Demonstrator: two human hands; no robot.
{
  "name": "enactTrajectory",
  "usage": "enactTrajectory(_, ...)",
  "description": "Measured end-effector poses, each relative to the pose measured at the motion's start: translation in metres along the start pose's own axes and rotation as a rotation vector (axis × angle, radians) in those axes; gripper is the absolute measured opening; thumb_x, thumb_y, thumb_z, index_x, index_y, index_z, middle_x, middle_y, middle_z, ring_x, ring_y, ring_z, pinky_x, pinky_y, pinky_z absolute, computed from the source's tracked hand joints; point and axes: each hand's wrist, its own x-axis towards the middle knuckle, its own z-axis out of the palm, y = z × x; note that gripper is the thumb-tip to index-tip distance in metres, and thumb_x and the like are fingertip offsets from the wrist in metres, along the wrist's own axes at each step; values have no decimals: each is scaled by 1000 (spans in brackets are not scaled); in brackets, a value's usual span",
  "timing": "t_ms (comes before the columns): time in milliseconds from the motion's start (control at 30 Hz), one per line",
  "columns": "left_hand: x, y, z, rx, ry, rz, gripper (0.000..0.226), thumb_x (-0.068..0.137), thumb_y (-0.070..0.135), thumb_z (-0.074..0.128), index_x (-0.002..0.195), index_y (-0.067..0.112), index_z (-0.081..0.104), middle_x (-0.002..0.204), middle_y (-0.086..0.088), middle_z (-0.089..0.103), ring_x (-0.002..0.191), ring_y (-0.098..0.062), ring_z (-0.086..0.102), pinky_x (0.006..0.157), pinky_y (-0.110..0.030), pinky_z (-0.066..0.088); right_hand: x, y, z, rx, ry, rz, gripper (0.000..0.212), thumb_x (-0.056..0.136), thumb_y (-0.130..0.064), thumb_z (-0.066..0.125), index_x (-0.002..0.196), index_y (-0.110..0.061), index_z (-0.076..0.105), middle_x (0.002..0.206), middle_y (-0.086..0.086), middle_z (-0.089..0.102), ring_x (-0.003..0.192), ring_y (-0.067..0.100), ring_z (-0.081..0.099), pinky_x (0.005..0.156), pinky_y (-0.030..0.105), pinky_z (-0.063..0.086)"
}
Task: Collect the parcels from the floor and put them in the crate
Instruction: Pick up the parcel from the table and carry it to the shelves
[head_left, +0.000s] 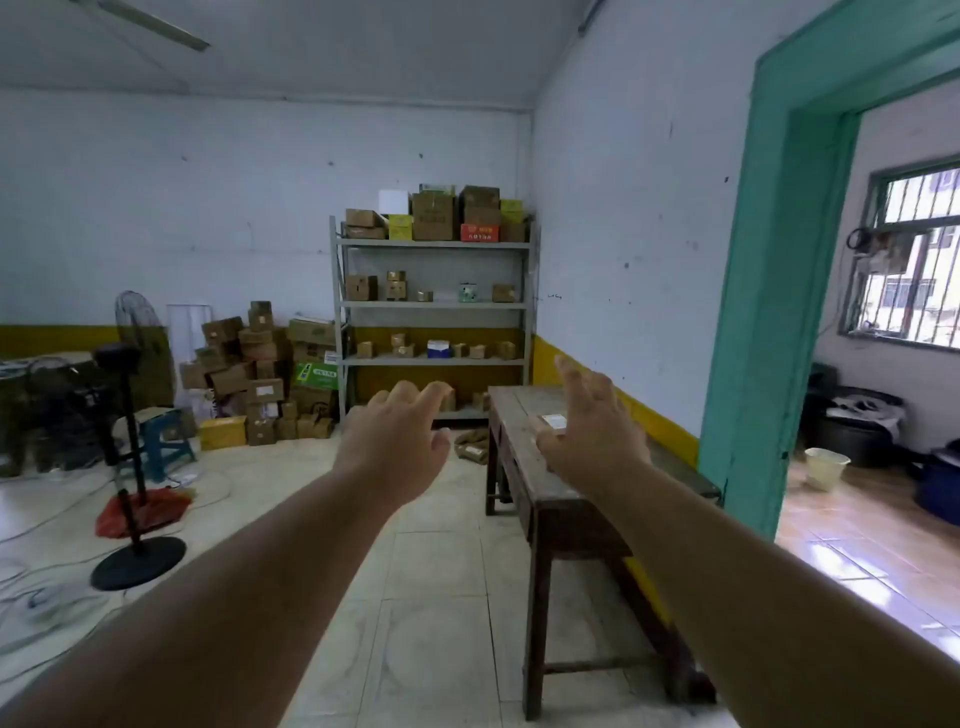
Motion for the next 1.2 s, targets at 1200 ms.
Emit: enactTrajectory(1200, 386, -23, 523, -409, -270, -108, 48, 92, 37, 57, 137, 31, 43, 131, 4, 58, 114, -15, 57, 91, -37, 53, 435, 239, 359, -31, -75, 119, 57, 92, -46, 56, 141, -24, 41, 143, 3, 44, 127, 23, 45, 99, 43, 48)
